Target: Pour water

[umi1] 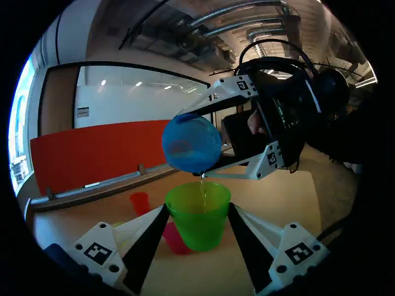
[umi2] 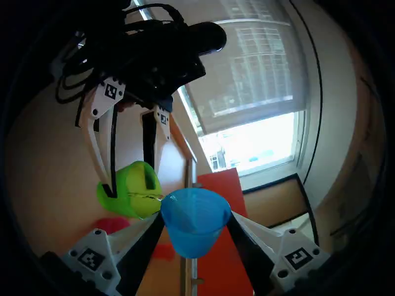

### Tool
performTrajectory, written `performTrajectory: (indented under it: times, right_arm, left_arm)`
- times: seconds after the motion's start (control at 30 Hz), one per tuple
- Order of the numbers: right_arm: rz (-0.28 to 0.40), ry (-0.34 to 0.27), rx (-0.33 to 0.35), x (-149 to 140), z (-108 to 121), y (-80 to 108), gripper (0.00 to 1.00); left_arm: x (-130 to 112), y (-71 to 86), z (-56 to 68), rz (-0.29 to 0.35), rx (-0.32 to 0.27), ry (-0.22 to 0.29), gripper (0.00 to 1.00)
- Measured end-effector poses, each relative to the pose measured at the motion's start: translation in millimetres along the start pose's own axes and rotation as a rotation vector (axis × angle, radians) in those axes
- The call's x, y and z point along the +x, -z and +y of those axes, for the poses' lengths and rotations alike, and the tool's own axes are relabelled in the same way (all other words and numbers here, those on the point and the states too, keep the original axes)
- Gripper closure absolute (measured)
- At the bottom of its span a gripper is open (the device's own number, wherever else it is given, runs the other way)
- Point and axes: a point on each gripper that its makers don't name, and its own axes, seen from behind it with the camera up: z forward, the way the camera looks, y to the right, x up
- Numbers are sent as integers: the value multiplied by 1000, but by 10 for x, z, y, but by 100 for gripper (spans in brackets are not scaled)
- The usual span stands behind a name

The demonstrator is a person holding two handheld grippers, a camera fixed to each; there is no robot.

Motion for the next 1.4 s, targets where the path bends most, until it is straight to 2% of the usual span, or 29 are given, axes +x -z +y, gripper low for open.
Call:
performTrajectory:
  times: [0.8,1.4]
  right_arm:
    - [-13,73,-23,24,63,10,10]
    - [-22,126,-23,67,10,52,10]
  left_arm:
    - [-1,-1,-16,1,4,1,15]
    - [-2,4,-4,0,3,-1,15]
